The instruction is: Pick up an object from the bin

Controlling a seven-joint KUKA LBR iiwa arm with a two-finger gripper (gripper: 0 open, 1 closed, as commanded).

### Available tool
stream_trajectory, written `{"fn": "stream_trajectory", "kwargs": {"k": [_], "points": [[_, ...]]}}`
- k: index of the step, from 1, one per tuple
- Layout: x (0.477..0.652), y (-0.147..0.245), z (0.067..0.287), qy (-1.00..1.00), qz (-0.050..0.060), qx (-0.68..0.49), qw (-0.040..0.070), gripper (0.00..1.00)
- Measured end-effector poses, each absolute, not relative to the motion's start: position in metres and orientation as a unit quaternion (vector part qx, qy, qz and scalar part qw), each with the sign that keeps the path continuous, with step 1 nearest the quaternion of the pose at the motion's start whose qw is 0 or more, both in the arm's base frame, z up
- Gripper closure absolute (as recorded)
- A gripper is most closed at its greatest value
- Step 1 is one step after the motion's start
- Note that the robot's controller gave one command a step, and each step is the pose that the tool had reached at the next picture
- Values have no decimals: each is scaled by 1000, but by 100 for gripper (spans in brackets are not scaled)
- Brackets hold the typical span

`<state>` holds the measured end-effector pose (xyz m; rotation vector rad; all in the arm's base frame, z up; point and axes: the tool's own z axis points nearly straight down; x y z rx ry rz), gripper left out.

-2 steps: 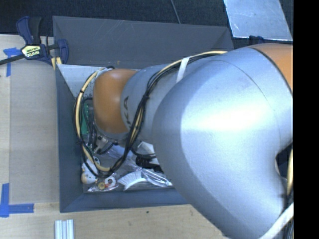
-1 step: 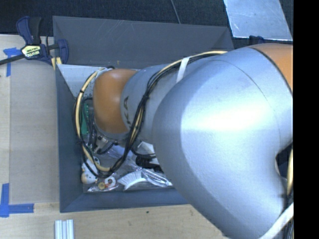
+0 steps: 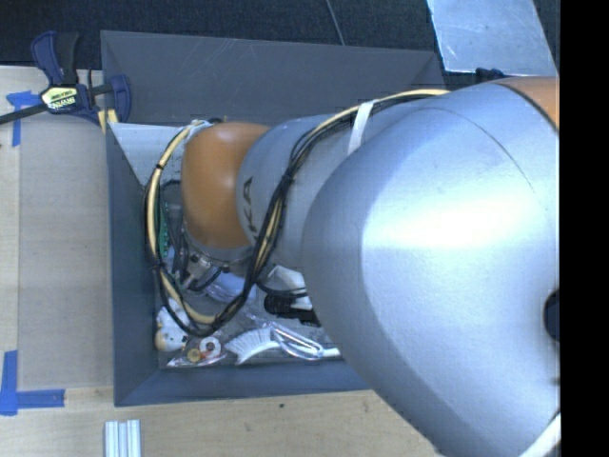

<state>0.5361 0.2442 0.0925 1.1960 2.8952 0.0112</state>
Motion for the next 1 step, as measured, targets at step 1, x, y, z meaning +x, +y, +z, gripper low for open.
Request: {"fn": "stream_trajectory", "kwargs": {"k": [1], "points": [[536, 244, 116, 924, 3, 382, 4, 100]]}}
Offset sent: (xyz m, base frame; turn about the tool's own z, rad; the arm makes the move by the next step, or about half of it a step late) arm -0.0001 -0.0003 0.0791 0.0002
